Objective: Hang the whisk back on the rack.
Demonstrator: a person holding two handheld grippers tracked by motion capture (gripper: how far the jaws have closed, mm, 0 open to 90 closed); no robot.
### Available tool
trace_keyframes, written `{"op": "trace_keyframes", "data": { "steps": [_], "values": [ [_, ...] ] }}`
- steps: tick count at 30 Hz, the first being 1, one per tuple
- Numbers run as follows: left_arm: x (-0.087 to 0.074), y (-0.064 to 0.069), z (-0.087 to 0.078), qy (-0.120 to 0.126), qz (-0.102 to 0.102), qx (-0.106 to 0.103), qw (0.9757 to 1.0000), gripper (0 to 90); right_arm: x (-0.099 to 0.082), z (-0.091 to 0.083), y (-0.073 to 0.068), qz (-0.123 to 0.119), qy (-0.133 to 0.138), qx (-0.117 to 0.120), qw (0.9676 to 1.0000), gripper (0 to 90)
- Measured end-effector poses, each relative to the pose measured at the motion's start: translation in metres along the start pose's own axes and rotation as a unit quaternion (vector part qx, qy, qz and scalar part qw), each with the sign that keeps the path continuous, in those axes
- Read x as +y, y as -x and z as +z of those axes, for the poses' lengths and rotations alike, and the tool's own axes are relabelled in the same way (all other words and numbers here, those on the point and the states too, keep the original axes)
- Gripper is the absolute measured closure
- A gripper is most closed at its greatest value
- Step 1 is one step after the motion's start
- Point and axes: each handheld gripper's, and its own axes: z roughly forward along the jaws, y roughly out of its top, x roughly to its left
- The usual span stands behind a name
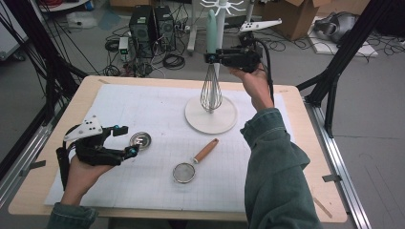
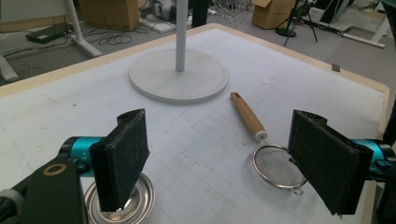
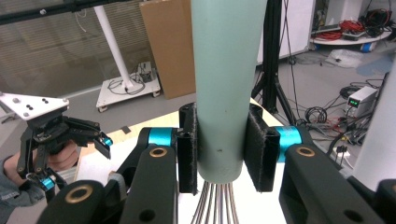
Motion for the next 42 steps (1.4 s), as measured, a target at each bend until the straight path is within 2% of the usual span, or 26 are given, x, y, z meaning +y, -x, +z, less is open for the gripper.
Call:
{"op": "trace_keyframes", "data": {
  "steps": [17, 42],
  "values": [
    [-0.002, 0.002, 0.0, 0.0, 0.001, -0.003, 1.0, 20.7, -0.003, -0.002, 0.009, 0.015, 0.012, 0.0, 0.9998, 68.8],
    [-0.001, 0.003, -0.002, 0.0, 0.005, -0.002, 1.0, 20.9, -0.01, -0.012, 0.008, 0.032, 0.038, -0.038, 0.998, 65.6]
  ]
}}
